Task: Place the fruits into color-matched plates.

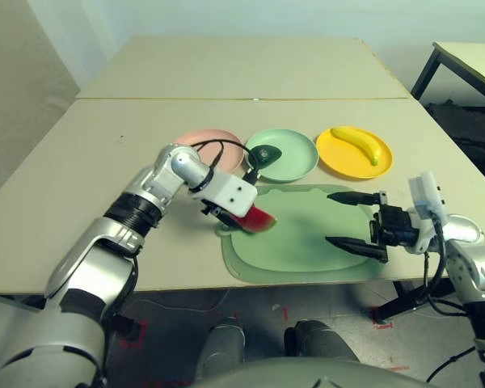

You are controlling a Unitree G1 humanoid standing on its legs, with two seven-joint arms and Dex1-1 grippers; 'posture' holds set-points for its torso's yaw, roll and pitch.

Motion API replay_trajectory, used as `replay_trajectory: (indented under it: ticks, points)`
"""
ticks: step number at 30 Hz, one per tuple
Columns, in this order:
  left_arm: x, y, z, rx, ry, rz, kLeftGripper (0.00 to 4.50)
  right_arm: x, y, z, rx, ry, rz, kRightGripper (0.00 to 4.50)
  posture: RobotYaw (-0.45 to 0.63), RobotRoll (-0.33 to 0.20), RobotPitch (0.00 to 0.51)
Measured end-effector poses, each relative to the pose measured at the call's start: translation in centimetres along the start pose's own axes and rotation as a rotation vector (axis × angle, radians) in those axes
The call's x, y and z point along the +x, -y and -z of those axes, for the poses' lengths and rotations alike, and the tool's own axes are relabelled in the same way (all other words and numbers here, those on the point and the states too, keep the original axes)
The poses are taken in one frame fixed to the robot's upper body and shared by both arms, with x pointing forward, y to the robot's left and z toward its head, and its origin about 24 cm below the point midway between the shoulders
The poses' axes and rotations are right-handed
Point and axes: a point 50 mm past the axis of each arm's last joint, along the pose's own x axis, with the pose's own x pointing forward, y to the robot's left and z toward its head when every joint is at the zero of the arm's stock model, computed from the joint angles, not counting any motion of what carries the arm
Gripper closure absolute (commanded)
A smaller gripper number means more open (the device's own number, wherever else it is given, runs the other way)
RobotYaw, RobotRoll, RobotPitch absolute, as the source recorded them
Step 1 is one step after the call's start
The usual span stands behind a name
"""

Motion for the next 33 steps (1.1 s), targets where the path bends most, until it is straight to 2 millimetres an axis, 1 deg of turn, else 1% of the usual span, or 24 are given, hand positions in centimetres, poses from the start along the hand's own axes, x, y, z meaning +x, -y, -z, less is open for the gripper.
replay_trajectory:
  ticks: [2,5,10,12,14,17,21,28,30,33]
  points:
    - [-1.0,0.2,1.2,-0.038,-0.034,-0.024,2.41,0.3,0.0,0.0,0.013,0.029,0.019,0.00,0.02,0.000,0.035]
    - [-1.9,0.3,2.8,-0.112,-0.065,-0.098,2.41,0.8,-0.1,-0.2,0.029,0.065,0.046,0.00,0.02,0.000,0.035]
    - [-4.9,-1.0,4.8,-0.178,-0.212,-0.295,2.41,1.6,-0.3,-0.3,0.041,0.110,0.090,0.00,0.03,0.000,0.033]
    - [-5.6,-1.3,5.5,-0.198,-0.273,-0.356,2.41,1.9,-0.3,-0.3,0.041,0.125,0.101,0.00,0.02,0.000,0.033]
    - [-5.3,-0.9,6.4,-0.233,-0.319,-0.387,2.41,2.1,-0.3,-0.2,0.044,0.130,0.103,0.00,0.02,0.000,0.032]
    - [-3.8,-0.6,7.2,-0.269,-0.354,-0.407,2.41,2.5,-0.3,-0.2,0.034,0.129,0.095,0.00,0.02,0.000,0.032]
    - [-1.9,-1.0,7.3,-0.278,-0.365,-0.432,2.41,3.3,-0.4,-0.3,0.024,0.141,0.072,0.00,0.02,0.000,0.031]
    - [-0.1,-0.3,8.0,-0.320,-0.412,-0.433,2.41,3.5,-0.5,-0.1,0.013,0.124,0.064,0.00,0.02,0.000,0.019]
    - [0.4,0.1,8.3,-0.332,-0.423,-0.433,1.68,3.4,-0.5,-0.1,0.010,0.123,0.064,0.00,0.02,0.000,0.019]
    - [1.1,0.8,8.6,-0.336,-0.446,-0.415,0.80,3.5,-0.2,-0.1,0.004,0.118,0.065,0.00,0.01,0.000,0.018]
